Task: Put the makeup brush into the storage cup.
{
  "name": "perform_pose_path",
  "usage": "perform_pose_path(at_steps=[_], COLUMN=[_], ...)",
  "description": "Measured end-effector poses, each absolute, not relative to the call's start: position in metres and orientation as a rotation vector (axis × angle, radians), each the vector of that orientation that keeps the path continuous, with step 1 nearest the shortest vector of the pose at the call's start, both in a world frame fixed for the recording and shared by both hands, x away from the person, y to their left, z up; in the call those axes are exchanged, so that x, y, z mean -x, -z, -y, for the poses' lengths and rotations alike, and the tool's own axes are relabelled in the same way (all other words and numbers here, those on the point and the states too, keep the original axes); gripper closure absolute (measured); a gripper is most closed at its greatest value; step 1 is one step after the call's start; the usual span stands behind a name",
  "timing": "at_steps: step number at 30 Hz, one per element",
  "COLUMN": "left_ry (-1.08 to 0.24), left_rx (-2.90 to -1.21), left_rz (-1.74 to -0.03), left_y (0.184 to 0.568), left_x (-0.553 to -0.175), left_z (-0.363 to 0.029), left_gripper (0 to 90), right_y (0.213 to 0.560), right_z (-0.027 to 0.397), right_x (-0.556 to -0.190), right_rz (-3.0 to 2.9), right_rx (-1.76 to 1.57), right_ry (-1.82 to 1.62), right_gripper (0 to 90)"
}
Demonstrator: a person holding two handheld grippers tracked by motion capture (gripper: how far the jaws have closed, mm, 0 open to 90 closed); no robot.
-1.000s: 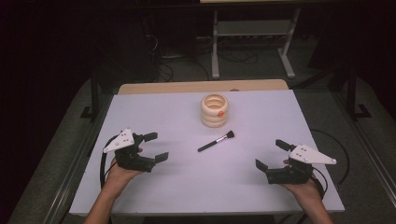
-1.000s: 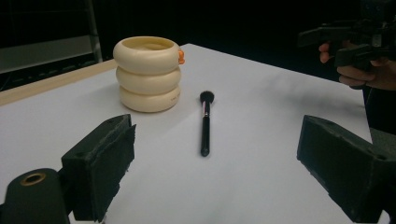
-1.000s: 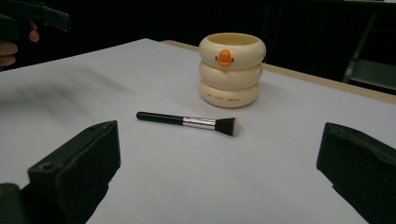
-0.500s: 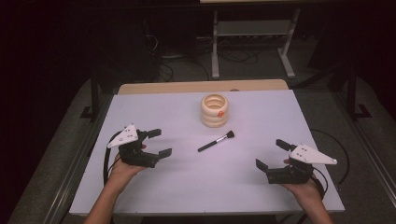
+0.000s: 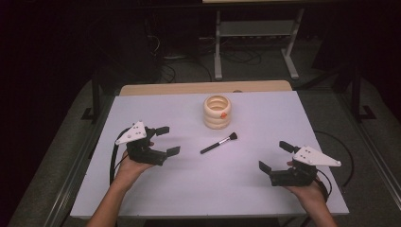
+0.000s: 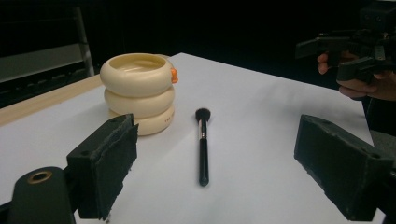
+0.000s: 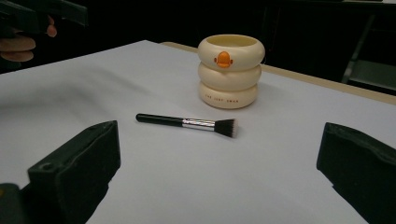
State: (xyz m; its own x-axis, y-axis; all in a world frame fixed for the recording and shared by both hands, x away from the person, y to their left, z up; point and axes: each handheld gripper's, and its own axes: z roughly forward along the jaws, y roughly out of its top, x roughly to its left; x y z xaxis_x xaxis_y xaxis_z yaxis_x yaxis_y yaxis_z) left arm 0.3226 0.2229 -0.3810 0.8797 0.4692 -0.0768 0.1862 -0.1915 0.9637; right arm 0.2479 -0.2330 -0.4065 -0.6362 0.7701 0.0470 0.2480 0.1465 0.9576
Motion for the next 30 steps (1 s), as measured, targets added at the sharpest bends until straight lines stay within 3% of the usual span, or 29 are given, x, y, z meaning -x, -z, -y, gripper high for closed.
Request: perform_pose_path(at_steps=[30], left_ry=[-0.235], left_rx=[-1.764], left_rz=[-0.464], left_y=[0.38], left_x=[-0.345], left_z=[-0.197], left_gripper=[14.7], right_y=[0.407], right_z=[0.232], right_x=[-0.249], right_rz=[-1.972], right_rx=[-0.962], right_ry=[-1.498], right_gripper=[0.0])
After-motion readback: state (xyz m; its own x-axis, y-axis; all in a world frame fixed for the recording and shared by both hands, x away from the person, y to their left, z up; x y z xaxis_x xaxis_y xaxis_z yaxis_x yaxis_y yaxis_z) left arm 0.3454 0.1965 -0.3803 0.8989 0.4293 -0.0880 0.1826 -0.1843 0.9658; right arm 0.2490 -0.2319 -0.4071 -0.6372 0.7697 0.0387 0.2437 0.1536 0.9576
